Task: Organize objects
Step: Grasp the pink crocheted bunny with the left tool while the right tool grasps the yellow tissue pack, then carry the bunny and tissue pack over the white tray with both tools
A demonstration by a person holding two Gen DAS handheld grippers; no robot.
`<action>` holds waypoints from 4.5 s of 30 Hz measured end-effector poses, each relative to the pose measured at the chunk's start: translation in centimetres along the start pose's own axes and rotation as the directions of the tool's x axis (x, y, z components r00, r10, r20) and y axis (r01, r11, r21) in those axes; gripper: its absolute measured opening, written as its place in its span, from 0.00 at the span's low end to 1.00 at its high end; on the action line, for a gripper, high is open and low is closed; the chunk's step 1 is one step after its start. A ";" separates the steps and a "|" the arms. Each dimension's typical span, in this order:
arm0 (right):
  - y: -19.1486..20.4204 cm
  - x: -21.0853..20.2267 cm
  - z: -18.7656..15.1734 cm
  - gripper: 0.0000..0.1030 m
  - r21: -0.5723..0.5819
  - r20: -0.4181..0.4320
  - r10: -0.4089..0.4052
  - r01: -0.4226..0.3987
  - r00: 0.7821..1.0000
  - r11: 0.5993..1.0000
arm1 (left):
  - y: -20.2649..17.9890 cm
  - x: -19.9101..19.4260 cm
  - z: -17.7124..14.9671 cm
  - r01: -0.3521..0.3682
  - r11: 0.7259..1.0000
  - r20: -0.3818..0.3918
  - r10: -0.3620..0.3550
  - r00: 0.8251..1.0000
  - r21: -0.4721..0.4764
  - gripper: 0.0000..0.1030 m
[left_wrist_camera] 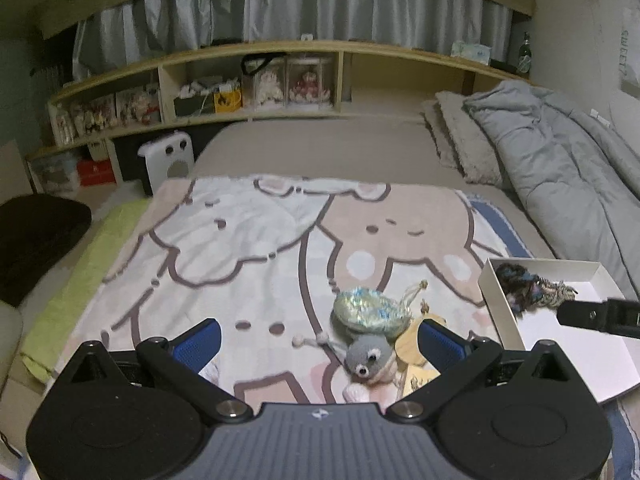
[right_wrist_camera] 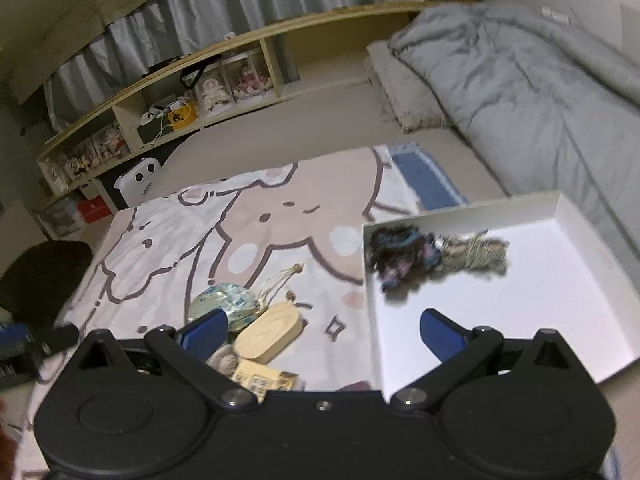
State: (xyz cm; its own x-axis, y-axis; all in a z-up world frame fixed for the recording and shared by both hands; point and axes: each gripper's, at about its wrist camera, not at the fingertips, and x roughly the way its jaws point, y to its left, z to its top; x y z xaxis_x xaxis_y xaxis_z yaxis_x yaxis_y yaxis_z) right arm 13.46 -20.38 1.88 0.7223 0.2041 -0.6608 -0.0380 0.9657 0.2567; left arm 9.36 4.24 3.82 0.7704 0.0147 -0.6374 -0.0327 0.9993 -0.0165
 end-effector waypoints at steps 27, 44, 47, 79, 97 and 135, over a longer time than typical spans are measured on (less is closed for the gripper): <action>3.9 11.4 -3.8 0.99 0.160 -0.289 -0.027 0.076 0.957 0.984 | 3.0 5.6 -4.3 0.185 0.975 -0.173 -0.162 0.971 0.124 0.59; 6.4 16.0 -6.4 0.83 0.073 -0.395 -0.120 0.161 0.911 0.984 | 0.5 9.0 -6.6 0.315 0.896 -0.309 -0.218 0.926 0.313 0.47; 6.1 15.3 -6.4 0.74 -0.004 -0.390 -0.112 0.120 0.914 0.993 | 0.0 9.5 -6.7 0.360 0.879 -0.338 -0.252 0.907 0.311 0.39; 5.0 8.0 -11.1 0.73 -0.413 -0.427 0.028 -0.222 0.904 0.883 | -1.1 9.0 -8.3 0.353 0.847 -0.406 -0.182 0.895 0.397 0.45; 3.5 8.5 -10.6 0.78 -0.220 -0.470 0.018 -0.136 0.883 0.966 | 0.6 9.4 -8.2 0.280 0.910 -0.422 -0.134 0.896 0.307 0.36; -0.6 -0.1 -1.8 0.72 -0.252 -0.135 0.038 -0.071 0.990 0.965 | -2.5 3.6 -1.9 0.224 0.972 -0.141 -0.212 0.967 0.068 0.33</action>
State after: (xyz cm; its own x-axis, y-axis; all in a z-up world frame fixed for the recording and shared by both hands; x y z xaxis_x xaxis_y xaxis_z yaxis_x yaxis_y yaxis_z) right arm 12.15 -20.70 0.54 0.6207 0.2602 -0.7396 -0.2622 0.9579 0.1170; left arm 11.02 1.76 0.16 0.6621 -0.2028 -0.7214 0.1839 0.9772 -0.1059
